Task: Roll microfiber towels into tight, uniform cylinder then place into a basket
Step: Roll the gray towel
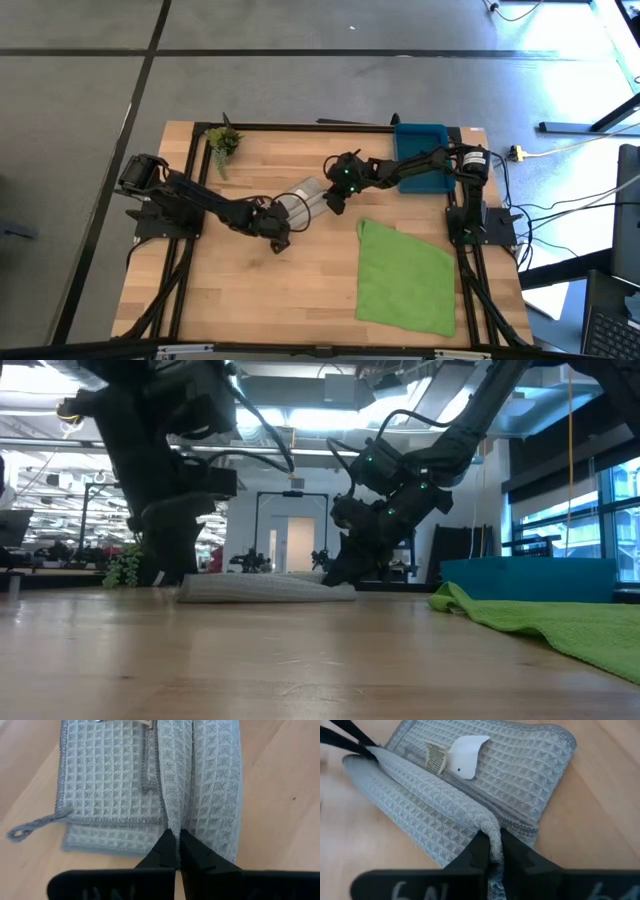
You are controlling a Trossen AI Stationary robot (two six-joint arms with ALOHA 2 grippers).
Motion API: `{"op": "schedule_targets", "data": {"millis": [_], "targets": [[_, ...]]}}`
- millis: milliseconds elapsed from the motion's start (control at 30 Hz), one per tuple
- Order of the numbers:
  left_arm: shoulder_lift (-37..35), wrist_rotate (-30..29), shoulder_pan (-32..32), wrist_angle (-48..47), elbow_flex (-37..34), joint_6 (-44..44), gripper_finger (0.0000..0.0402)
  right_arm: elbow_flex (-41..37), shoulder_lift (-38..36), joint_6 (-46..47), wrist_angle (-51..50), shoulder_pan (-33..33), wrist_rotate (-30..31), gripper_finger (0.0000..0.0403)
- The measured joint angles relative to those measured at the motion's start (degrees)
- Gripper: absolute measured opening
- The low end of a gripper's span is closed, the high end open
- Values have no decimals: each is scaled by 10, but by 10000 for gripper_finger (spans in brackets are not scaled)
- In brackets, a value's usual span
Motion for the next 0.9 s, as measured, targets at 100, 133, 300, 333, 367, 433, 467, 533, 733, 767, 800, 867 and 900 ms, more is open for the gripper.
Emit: {"op": "schedule_targets", "data": {"millis": [100, 133, 300, 333, 367, 433, 467, 533, 733, 767, 800, 867, 900], "targets": [[0, -5, 0, -23, 14, 0, 0, 0, 0, -9, 1, 0, 0, 44], [0, -6, 0, -22, 15, 0, 0, 0, 0, -9, 3, 0, -1, 49], [0, -11, 2, -22, 15, -22, 1, -1, 1, -9, 8, -1, -9, 86], [0, -11, 2, -22, 15, -25, 3, -1, 1, -7, 8, -1, -9, 95], [0, -12, 2, -22, 15, -26, 8, -1, 1, -6, 9, -1, -9, 104], [0, -11, 3, -22, 15, -28, 20, -1, 1, -5, 9, -1, -9, 124], [-1, -9, 4, -22, 15, -28, 28, -1, 1, -6, 9, -1, -9, 134], [-1, -8, 6, -22, 15, -28, 46, -1, 1, -9, 11, -1, -9, 154], [-2, 9, 15, -26, 16, -25, 92, -1, -1, -10, 22, -3, -9, 198], [-2, 19, 18, -28, 16, -26, 95, -1, -2, -10, 22, -5, -12, 200], [-2, 29, 20, -30, 16, -32, 96, -1, -3, -10, 23, -6, -12, 202], [-2, 40, 21, -34, 16, -44, 96, -1, -6, -11, 23, -10, -12, 203], [-2, 40, 21, -35, 16, -45, 95, -1, -6, -12, 23, -10, -12, 203]]}}
